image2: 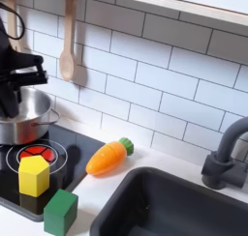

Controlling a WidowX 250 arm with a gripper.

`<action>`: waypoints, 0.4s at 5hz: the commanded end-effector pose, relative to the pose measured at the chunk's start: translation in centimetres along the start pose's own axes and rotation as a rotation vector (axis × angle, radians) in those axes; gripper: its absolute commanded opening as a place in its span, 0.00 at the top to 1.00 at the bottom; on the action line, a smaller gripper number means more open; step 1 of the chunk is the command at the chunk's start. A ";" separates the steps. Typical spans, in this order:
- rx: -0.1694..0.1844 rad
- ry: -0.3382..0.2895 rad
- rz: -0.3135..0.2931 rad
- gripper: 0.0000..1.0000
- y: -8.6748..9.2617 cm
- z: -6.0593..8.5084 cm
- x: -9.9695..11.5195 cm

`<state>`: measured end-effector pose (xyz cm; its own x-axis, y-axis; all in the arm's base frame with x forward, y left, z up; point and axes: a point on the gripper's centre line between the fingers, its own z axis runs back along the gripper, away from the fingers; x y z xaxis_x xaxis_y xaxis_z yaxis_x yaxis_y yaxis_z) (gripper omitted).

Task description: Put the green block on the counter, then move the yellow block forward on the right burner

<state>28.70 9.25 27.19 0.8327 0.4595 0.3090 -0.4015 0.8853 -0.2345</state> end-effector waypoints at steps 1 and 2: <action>0.004 0.028 -0.061 1.00 1.9 0.7 -2.4; -0.035 0.019 -0.062 0.01 2.0 1.1 -2.5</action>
<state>25.41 10.00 27.10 0.8615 0.4014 0.3109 -0.3356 0.9097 -0.2446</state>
